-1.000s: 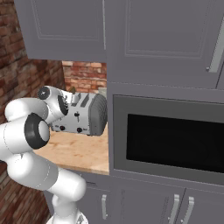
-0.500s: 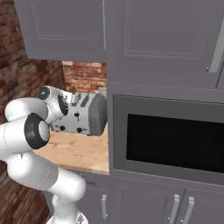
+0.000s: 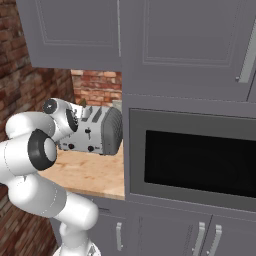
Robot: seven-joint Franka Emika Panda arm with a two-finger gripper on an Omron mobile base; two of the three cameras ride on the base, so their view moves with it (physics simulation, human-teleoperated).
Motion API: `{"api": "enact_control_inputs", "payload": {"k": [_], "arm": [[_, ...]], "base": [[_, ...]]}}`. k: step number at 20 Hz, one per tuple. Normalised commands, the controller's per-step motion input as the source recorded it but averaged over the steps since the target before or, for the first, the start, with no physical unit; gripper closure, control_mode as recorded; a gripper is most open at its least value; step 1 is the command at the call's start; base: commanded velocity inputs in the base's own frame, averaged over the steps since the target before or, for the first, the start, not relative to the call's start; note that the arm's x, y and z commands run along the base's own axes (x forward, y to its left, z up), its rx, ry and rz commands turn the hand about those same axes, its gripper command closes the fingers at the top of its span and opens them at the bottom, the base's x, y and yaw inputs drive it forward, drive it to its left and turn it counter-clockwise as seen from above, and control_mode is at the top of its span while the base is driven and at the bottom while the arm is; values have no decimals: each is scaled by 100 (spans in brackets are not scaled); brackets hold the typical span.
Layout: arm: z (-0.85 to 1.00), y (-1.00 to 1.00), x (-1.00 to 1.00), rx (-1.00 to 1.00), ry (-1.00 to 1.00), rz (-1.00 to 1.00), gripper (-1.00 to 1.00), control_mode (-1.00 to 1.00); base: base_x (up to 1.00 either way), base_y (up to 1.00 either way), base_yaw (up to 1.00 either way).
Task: Start the toaster. Once the lever pops up, take the bread to the plate on the dining counter.
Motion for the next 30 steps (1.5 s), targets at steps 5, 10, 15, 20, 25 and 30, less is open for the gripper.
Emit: {"api": "enact_control_inputs", "payload": {"k": [5,10,15,20,25,30], "arm": [[0,0,0,0,0,0,-100,-100],[0,0,0,0,0,0,-100,-100],[0,0,0,0,0,0,-100,-100],[0,0,0,0,0,0,-100,-100],[0,0,0,0,0,0,-100,-100],[0,0,0,0,0,0,-100,-100]], "base": [[0,0,0],[0,0,0],[0,0,0],[0,0,0],[0,0,0],[0,0,0]]}}
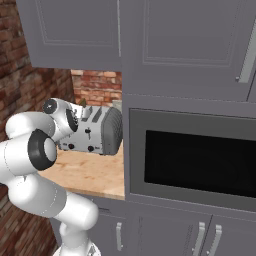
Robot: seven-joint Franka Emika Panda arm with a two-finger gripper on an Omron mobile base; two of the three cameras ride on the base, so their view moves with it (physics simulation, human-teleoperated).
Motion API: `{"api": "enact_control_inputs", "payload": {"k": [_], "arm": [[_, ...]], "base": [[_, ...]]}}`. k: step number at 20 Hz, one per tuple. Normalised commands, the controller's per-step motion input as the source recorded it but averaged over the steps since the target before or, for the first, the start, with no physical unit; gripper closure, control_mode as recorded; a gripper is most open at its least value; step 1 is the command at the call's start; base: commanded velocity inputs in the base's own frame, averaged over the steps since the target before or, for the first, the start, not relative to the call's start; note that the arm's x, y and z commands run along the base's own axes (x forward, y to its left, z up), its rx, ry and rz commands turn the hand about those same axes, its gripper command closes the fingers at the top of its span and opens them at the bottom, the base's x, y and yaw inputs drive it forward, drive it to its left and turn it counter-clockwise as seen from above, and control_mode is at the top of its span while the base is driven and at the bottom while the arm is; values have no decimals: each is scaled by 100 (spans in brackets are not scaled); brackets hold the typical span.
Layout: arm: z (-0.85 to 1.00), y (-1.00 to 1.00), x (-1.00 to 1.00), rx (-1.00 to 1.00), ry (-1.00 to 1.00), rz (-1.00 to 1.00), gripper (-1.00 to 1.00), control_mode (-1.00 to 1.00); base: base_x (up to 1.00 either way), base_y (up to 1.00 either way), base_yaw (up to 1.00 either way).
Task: Start the toaster. Once the lever pops up, take the bread to the plate on the dining counter.
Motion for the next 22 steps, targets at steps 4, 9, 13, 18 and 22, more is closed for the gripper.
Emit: {"api": "enact_control_inputs", "payload": {"k": [4,9,13,18,22], "arm": [[0,0,0,0,0,0,-100,-100],[0,0,0,0,0,0,-100,-100],[0,0,0,0,0,0,-100,-100],[0,0,0,0,0,0,-100,-100],[0,0,0,0,0,0,-100,-100]], "base": [[0,0,0],[0,0,0],[0,0,0],[0,0,0],[0,0,0]]}}
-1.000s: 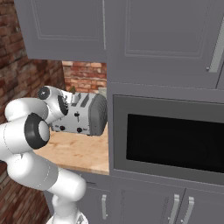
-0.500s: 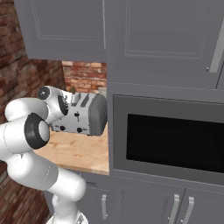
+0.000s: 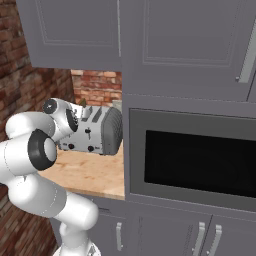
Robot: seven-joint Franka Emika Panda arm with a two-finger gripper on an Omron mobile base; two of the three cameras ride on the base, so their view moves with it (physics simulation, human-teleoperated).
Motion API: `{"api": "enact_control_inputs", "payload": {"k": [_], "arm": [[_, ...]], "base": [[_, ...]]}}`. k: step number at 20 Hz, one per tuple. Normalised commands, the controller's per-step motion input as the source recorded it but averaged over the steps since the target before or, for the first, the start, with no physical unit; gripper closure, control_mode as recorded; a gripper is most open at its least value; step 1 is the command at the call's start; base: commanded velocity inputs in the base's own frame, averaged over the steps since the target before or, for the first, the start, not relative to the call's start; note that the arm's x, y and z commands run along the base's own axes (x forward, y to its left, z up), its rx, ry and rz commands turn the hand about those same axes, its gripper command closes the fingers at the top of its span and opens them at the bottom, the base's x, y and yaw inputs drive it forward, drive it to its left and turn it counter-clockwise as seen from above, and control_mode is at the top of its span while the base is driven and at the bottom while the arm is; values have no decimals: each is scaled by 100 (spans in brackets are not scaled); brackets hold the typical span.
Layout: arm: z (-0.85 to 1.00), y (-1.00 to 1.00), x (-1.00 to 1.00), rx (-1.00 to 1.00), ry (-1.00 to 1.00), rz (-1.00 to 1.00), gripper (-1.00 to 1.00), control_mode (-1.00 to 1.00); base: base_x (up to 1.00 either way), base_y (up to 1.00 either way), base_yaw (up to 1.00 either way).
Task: Start the toaster. Once the lever pops up, take the bread to the plate on the dining counter.
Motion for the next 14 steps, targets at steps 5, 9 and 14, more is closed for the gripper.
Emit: {"api": "enact_control_inputs", "payload": {"k": [5,9,14], "arm": [[0,0,0,0,0,0,-100,-100],[0,0,6,0,0,0,-100,-100],[0,0,9,0,0,0,-100,-100]], "base": [[0,0,0],[0,0,0],[0,0,0]]}}
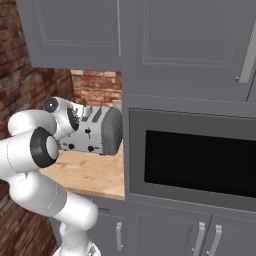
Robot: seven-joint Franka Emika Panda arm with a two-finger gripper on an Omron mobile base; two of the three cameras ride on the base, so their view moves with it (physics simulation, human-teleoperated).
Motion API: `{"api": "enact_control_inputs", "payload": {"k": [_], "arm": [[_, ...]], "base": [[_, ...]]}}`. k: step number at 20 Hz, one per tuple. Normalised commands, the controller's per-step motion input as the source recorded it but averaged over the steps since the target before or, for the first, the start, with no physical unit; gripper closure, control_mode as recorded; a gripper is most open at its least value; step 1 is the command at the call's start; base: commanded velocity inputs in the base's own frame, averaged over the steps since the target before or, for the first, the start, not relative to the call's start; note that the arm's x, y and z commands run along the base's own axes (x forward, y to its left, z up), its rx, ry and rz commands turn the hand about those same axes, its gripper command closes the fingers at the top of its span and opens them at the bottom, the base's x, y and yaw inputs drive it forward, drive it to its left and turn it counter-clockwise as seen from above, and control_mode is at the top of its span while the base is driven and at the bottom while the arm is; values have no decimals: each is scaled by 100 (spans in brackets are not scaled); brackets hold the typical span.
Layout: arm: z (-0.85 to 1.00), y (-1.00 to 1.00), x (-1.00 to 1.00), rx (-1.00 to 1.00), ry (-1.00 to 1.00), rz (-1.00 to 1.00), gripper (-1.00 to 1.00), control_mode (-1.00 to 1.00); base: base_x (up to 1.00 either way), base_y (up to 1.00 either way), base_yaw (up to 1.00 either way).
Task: Start the toaster. Once the lever pops up, take the bread to the plate on the dining counter.
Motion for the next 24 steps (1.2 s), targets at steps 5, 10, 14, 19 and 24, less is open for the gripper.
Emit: {"api": "enact_control_inputs", "payload": {"k": [5,10,14,19,24], "arm": [[0,0,13,0,0,0,-100,-100],[0,0,10,0,0,0,-100,-100],[0,0,3,0,0,0,-100,-100],[0,0,5,0,0,0,-100,-100],[0,0,3,0,0,0,-100,-100]], "base": [[0,0,0],[0,0,0],[0,0,0],[0,0,0],[0,0,0]]}}
